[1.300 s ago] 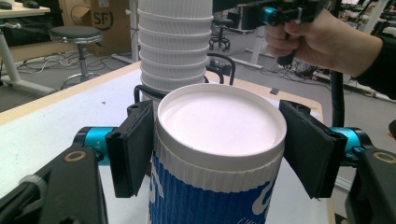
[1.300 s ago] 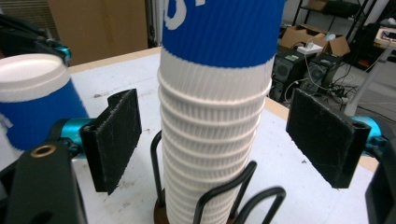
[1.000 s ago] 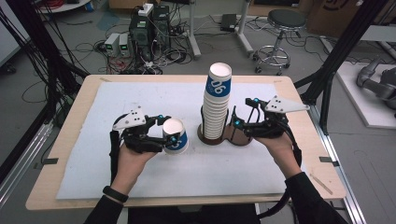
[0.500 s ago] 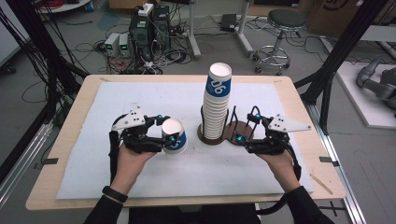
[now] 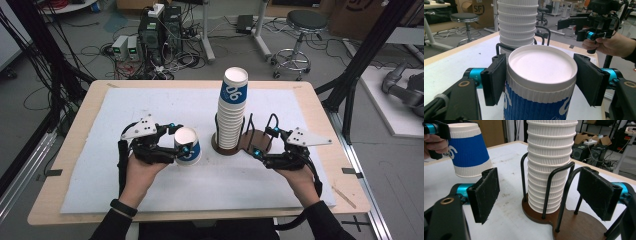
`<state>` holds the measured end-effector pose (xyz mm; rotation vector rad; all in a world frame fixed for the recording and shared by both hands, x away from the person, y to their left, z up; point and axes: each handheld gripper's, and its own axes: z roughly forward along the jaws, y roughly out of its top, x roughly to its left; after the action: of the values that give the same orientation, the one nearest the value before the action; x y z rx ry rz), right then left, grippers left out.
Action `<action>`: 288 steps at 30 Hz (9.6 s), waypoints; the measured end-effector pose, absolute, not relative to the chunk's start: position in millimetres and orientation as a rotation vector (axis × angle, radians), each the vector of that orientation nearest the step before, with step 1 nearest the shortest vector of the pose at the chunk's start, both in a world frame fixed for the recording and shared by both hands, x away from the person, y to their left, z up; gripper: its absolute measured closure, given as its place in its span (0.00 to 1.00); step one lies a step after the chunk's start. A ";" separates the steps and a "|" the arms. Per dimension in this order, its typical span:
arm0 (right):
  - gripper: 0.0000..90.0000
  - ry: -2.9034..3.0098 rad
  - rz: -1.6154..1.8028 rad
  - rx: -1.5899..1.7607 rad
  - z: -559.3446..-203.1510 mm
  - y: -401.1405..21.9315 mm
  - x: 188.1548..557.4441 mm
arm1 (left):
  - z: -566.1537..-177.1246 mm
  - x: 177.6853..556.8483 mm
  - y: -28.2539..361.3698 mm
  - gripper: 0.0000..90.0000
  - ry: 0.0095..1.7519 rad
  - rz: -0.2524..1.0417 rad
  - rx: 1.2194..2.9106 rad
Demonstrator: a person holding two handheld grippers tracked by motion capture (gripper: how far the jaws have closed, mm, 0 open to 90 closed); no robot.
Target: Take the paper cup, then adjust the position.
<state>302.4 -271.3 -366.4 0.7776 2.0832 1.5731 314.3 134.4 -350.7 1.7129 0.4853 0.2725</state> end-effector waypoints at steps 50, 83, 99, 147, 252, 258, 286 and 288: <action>0.20 2.474 1.697 0.442 -379.4 -195.8 287.4 | -354.0 291.6 80.1 0.33 0.330 0.053 1.660; 0.23 2.741 1.302 0.251 -379.3 -178.2 283.4 | -333.7 285.8 50.3 0.23 0.202 0.051 2.094; 0.17 2.610 1.576 0.341 -368.9 -202.4 289.9 | -340.6 295.8 72.7 0.33 0.192 0.017 1.849; 0.18 2.523 1.771 0.394 -353.3 -219.3 293.3 | -349.0 299.7 81.5 0.32 0.179 -0.018 1.711; 0.21 2.384 2.002 0.399 -334.4 -212.3 283.1 | -368.2 288.6 52.0 0.33 0.137 0.029 1.774; 0.22 2.351 2.030 0.394 -333.5 -210.7 281.6 | -371.7 289.6 49.9 0.33 0.141 -0.001 1.746; 0.26 2.405 1.941 0.332 -337.1 -201.5 278.8 | -366.0 284.2 45.6 0.30 0.154 0.022 1.748; 0.24 2.410 1.948 0.333 -337.2 -201.4 279.2 | -366.2 284.5 45.7 0.30 0.150 0.020 1.748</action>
<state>279.2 -201.4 -337.2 0.3328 2.4095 1.9475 284.5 45.7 -366.2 1.7477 0.1502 0.0199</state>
